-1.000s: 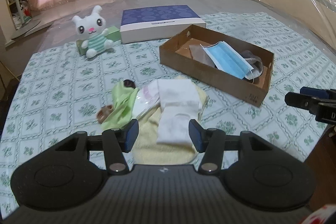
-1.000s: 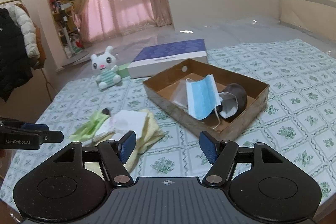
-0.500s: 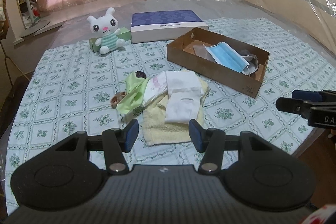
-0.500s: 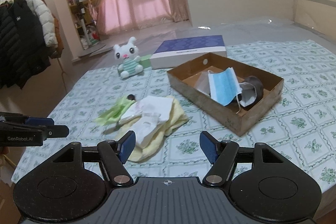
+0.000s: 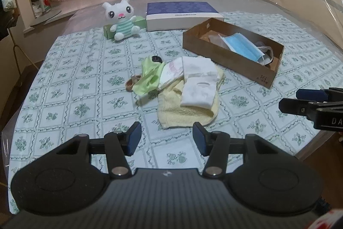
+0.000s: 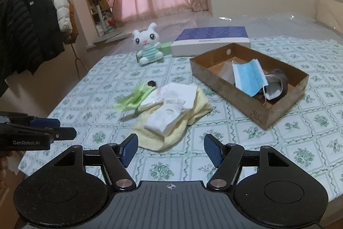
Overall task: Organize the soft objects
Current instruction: 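Move both tools back over the pile of soft items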
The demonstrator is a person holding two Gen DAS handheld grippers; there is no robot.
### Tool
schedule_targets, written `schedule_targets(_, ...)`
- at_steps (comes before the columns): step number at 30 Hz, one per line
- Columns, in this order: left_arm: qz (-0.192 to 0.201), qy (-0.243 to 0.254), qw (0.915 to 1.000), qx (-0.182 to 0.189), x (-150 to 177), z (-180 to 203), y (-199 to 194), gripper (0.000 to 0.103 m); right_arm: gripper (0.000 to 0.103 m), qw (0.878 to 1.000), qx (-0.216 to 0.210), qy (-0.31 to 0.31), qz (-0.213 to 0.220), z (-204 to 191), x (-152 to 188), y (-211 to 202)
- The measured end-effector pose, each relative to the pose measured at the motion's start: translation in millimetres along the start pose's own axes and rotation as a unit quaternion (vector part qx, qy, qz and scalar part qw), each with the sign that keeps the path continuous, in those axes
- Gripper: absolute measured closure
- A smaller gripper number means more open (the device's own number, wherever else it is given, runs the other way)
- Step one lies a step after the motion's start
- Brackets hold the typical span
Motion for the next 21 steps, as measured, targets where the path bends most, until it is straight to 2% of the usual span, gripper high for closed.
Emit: schedule_targets(21,-0.025,-0.033,0.9991,-0.008,14,-27,27,0.053,0.035,0.999,-0.018,-0.016,-0.037,-20,12,42)
Point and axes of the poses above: each gripper's, at about its wrist camera, not at the fingertips, and y roughly the way its jaws point, z to its right, x to its underside, the point moved 3 cm from there along y, roughly the way its jaws point, and after that the axes turned 14 degrees about x, right-handed, at the moved point
